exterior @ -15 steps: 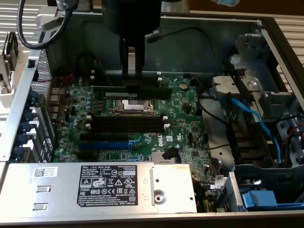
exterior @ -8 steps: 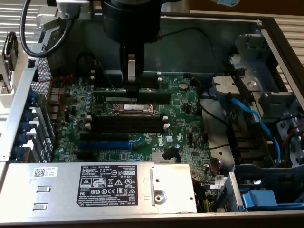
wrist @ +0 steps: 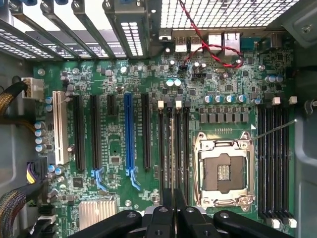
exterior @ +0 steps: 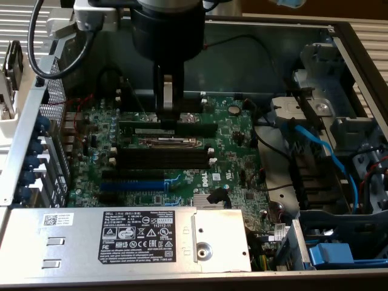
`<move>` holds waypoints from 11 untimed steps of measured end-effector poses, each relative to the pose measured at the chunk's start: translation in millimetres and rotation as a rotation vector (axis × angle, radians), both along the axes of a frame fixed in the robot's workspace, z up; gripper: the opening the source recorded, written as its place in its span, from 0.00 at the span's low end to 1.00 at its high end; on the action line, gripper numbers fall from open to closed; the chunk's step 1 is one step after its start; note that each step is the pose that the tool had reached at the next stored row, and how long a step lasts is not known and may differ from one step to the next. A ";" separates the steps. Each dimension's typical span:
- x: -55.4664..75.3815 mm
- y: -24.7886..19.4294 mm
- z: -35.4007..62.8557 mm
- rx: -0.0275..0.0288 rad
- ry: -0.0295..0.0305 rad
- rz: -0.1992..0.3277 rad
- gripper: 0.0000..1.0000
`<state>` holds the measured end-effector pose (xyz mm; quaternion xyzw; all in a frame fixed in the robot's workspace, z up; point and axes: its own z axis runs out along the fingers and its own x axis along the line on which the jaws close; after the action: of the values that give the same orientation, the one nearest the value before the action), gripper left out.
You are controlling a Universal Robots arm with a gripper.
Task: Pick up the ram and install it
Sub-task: 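Insert the ram into the slot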
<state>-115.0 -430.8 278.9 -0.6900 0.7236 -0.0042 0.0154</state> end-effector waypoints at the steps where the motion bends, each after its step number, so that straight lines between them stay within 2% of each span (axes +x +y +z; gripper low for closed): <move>1: 0.0 -0.1 -1.8 0.0000 0.0004 0.000 0.12; 5: 0.1 0.1 -8.0 0.0001 0.0026 0.000 0.12; 6: 0.1 0.0 -8.8 0.0001 0.0048 0.000 0.12; 11: 0.4 -0.2 -11.6 -0.0001 0.0277 0.007 0.12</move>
<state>-114.6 -431.0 267.3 -0.6924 0.7215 0.0053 0.0054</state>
